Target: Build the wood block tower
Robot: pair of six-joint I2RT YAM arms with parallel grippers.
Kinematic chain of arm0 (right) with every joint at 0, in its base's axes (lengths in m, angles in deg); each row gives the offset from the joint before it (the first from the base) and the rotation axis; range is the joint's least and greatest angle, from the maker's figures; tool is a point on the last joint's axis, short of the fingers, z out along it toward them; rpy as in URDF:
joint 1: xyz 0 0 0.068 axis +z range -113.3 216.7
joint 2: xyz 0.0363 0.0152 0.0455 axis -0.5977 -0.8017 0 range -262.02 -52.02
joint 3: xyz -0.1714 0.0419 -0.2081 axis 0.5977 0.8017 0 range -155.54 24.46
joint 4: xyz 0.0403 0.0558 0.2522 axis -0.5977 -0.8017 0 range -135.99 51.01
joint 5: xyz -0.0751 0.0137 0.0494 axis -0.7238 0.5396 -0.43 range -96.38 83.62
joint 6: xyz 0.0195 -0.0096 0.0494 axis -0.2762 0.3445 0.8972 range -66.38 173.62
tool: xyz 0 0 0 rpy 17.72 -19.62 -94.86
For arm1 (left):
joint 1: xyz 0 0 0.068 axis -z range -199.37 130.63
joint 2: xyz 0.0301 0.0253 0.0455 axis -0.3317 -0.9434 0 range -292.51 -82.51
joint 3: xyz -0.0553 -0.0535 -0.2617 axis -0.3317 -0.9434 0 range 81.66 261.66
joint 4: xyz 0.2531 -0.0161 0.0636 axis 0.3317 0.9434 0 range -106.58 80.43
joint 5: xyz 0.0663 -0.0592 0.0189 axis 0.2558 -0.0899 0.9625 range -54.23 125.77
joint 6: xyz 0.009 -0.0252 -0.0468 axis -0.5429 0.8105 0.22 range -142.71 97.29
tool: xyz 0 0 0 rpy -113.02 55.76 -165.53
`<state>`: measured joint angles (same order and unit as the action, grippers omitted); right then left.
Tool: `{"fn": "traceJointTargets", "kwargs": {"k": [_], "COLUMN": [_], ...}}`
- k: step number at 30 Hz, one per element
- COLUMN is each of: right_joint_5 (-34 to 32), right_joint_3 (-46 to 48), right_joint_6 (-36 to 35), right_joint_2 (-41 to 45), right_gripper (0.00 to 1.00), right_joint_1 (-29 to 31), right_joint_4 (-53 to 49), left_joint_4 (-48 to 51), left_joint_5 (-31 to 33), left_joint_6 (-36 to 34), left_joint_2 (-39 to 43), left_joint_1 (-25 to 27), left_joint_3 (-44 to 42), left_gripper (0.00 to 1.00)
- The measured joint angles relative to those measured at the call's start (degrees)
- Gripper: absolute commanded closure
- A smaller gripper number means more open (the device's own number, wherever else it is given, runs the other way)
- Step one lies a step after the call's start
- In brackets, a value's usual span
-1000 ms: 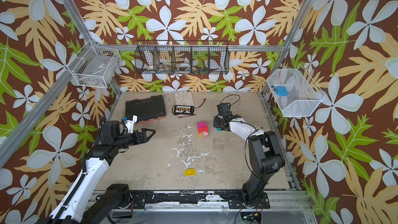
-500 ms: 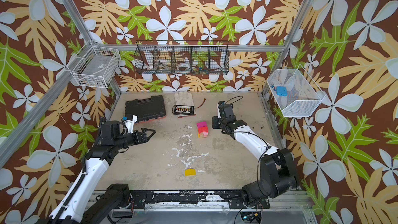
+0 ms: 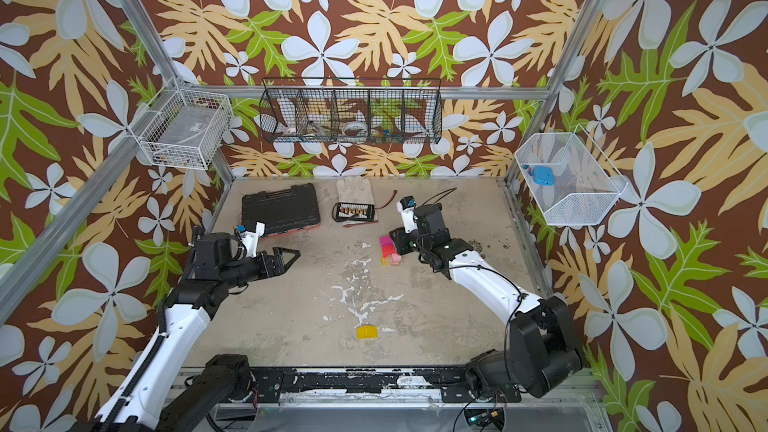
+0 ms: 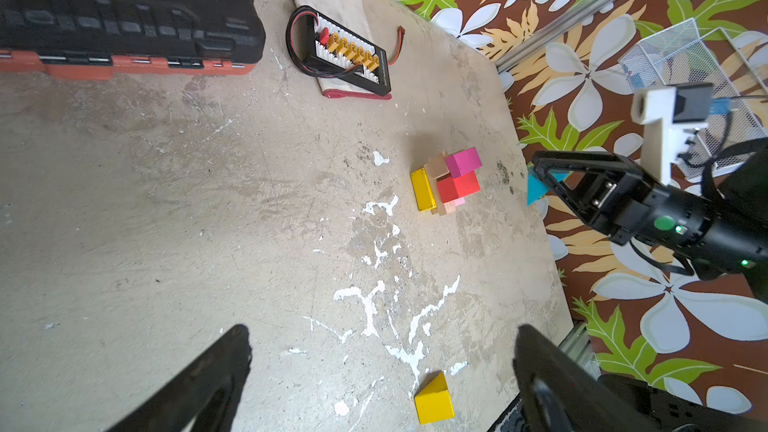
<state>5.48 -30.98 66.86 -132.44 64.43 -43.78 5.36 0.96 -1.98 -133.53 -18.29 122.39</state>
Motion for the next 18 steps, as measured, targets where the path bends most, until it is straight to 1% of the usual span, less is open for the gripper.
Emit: {"fn": "traceJointTargets", "kwargs": {"k": [2,3,6,7,9,11,14,18], "right_joint_5": [-1.77,-1.86,-2.91,-3.21,-3.04,-3.06,-2.84,-2.84], "right_joint_3": [-0.13,-0.57,-3.87,-5.14,-6.64,-6.97,-8.24,-10.73], "right_joint_6": [-1.79,-2.64,-5.66,-6.45,-8.15,-9.29,-10.69,-11.98], "right_joint_2": [-0.28,-1.29,-7.78,-10.19,-13.99,-16.72,-21.11,-25.94], "right_gripper": [0.88,0.90,0.96,0.96,0.96,0.95,0.90,0.88], "right_joint_1": [6.47,9.73,17.57,19.02,20.44,20.61,20.76,21.07], "right_joint_4": [1.40,1.77,1.86,1.53,1.40,1.40,0.52,-0.31], "left_joint_4": [0.00,0.00,0.11,0.15,0.15,0.15,0.17,0.17], "left_joint_5": [0.02,0.04,0.39,0.52,0.98,1.29,1.40,1.51], "left_joint_6": [0.00,0.00,0.00,0.00,0.00,0.00,0.00,0.00], "left_joint_2": [0.00,0.00,0.04,0.15,0.37,0.42,0.39,0.35], "left_joint_1": [0.00,0.00,0.00,0.00,0.00,0.00,0.00,0.00], "left_joint_3": [0.00,0.00,0.00,0.00,0.00,0.00,0.00,0.00], "left_gripper": [0.00,0.00,0.00,0.00,0.00,0.00,0.00,0.00]}}
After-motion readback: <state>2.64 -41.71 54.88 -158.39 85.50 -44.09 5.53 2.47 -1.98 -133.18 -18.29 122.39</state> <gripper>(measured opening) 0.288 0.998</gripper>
